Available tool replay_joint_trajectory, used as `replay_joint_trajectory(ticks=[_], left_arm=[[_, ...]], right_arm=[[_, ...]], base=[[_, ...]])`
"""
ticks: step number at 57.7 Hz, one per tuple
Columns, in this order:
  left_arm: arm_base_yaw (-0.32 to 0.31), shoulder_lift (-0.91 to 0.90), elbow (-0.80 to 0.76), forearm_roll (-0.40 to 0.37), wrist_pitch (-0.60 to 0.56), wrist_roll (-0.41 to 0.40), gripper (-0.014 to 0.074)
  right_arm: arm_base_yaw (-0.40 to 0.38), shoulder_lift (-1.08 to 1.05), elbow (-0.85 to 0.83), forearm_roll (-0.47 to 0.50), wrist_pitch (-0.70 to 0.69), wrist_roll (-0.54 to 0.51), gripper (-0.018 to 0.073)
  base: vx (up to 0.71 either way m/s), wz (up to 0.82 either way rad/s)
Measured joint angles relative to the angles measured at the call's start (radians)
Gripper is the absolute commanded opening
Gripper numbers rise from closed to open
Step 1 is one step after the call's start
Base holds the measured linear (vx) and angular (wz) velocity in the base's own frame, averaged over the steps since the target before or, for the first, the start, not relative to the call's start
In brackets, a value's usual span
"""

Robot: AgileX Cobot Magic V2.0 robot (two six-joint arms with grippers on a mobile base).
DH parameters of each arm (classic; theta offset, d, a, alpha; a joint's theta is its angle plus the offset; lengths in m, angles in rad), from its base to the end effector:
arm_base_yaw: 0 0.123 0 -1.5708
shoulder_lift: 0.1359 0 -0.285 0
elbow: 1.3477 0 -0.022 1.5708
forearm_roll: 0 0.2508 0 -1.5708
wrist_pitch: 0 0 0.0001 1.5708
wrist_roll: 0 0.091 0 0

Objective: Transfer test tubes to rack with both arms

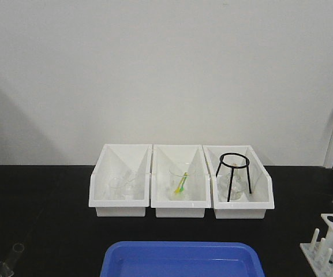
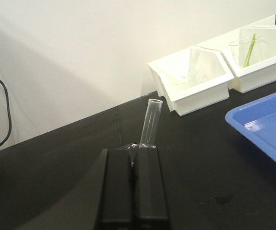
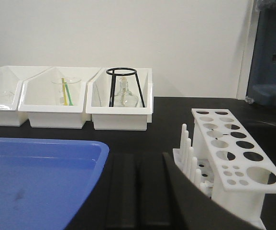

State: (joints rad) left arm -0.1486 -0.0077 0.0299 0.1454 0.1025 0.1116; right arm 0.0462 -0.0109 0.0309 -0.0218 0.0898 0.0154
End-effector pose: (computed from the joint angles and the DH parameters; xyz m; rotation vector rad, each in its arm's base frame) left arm 0.0567 -0.0071 0.1943 0.3120 1.5775 0.0953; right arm 0.0569 0.0024 0.1952 -0.0403 1.5929 0.0295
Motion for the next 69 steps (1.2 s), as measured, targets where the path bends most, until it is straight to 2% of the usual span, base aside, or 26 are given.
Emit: replay_joint_trajectory(ticks=[8, 16, 21, 34, 45, 51, 55, 69], left_arm=[[0.000, 0.000, 0.000, -0.013, -0.005, -0.016, -0.0020], [0.000, 0.000, 0.000, -0.104, -0.024, -0.130, -0.0020], [0.000, 0.000, 0.000, -0.123, -0.025, -0.172, -0.0020], [0.000, 0.000, 0.000, -0.130, -0.056, -0.189, -0.0020], [0.000, 0.000, -0.011, -0.130, -0.150, -0.193, -0.0020], [0.000, 0.002, -0.097, -0.130, -0.146, -0.194, -0.0020], [0.000, 0.030, -0.211, -0.130, -0.146, -0.193, -0.0020], [0.000, 0.337, -0.580, -0.130, -0.117, -0.135, -0.0020]], right_arm=[[0.000, 0.000, 0.000, 0.000, 0.000, 0.000, -0.0007], [0.000, 0.000, 0.000, 0.000, 0.000, 0.000, -0.0007], [0.000, 0.000, 0.000, 0.000, 0.000, 0.000, -0.0007], [0.000, 0.000, 0.000, -0.001, -0.013, -0.001, -0.0007], [0.000, 0.000, -0.011, -0.004, -0.123, -0.002, -0.0007], [0.000, 0.000, -0.105, -0.007, -0.120, -0.002, -0.0007], [0.000, 0.030, -0.206, -0.007, -0.132, -0.002, -0.0007], [0.000, 0.304, -0.553, -0.035, -0.166, -0.004, -0.0007]], base=[[0.00, 0.00], [0.00, 0.00], [0.00, 0.00], [0.00, 0.00], [0.00, 0.00], [0.00, 0.00], [0.00, 0.00], [0.00, 0.00]])
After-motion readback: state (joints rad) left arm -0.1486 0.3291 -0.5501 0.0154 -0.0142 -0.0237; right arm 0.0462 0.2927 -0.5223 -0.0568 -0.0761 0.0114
